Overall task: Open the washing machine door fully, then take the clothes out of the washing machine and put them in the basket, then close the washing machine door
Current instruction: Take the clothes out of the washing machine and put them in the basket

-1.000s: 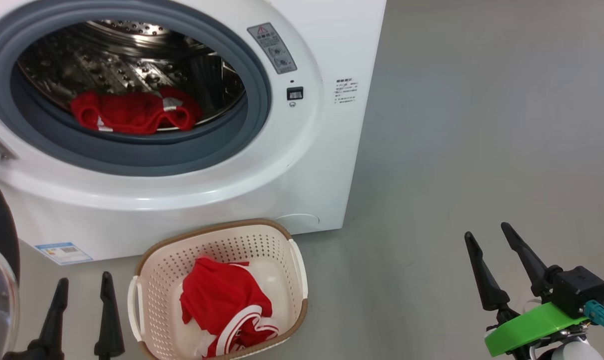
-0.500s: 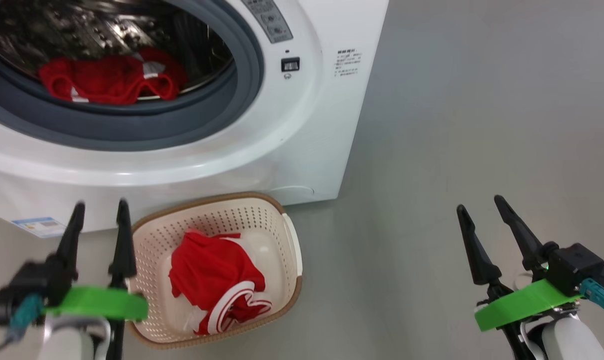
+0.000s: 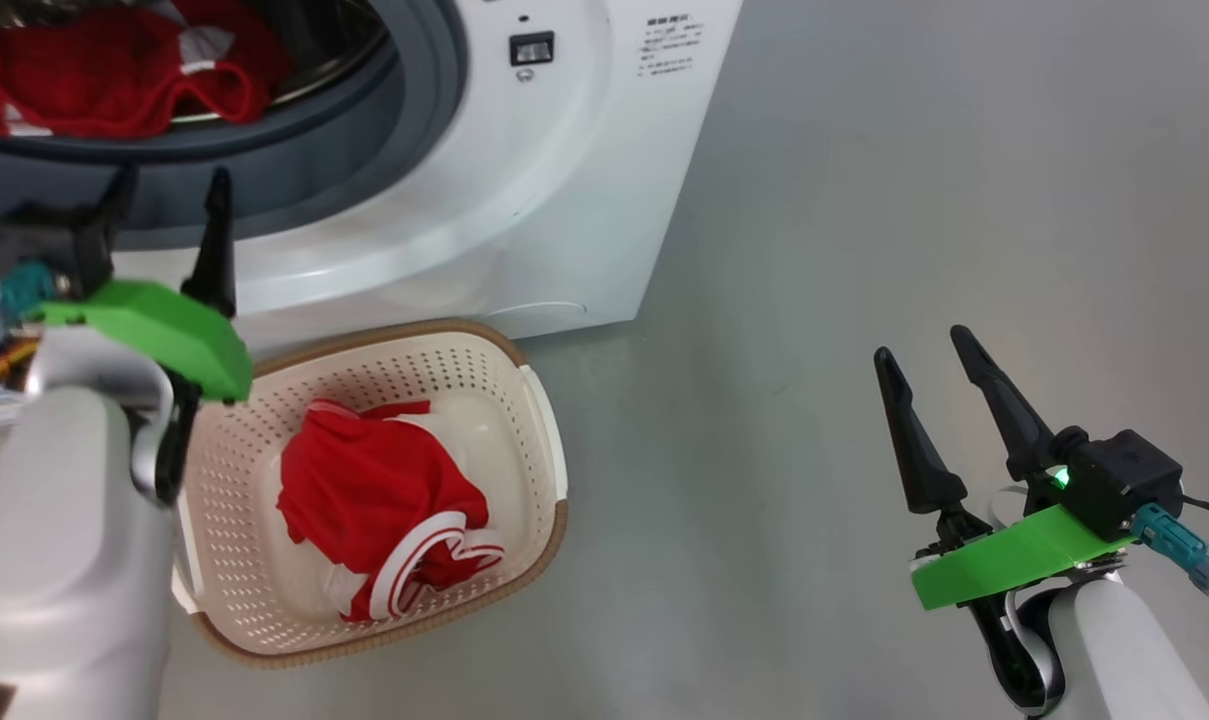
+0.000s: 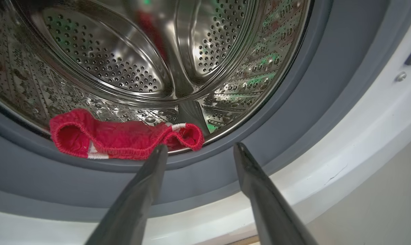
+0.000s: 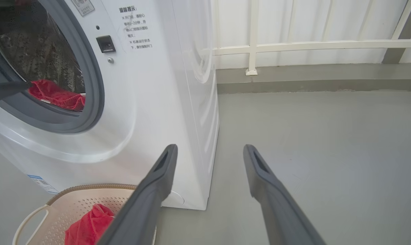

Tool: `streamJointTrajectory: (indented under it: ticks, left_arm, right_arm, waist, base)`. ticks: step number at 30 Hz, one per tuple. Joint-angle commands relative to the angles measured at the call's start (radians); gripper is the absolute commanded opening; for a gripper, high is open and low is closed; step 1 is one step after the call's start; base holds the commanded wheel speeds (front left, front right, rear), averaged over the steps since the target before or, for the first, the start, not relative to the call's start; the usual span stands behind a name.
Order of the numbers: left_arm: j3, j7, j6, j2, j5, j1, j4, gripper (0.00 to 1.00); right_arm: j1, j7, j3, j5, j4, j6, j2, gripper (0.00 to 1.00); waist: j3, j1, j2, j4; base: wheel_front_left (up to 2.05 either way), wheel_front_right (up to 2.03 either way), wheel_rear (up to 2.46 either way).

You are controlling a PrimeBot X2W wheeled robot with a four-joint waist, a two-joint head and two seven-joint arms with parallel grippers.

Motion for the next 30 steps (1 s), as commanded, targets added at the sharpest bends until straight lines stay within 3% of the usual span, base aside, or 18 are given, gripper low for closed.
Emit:
streamJointTrajectory:
  ticks: [1,13,30]
  left_arm:
    - [0.018,0.007,-0.005,0.044,0.018,-0.043,-0.006,1.00]
    - [-0.054,0.099,-0.003,0.104,0.083,-0.327,0.244,1.00]
    - [-0.164,0.114,-0.001,0.213,0.175,-0.581,0.542,1.00]
  right_arm:
    - [-0.014,-0.005,0.027,0.012,-0.020,0.002,-0.001,1.00]
    - [-0.062,-0.005,0.064,0.017,-0.019,0.002,0.016,1.00]
    - [-0.117,-0.005,0.102,0.027,-0.027,0.002,0.040,1.00]
  waist:
    - [0.018,0.0000,-0.0001,-0.018]
    - [0.080,0.0000,-0.0001,-0.064]
    - [0.163,0.0000,-0.0001,-0.131]
  base:
    - [0.00,0.00,0.00]
    - [0.00,0.00,0.00]
    - [0.00,0.00,0.00]
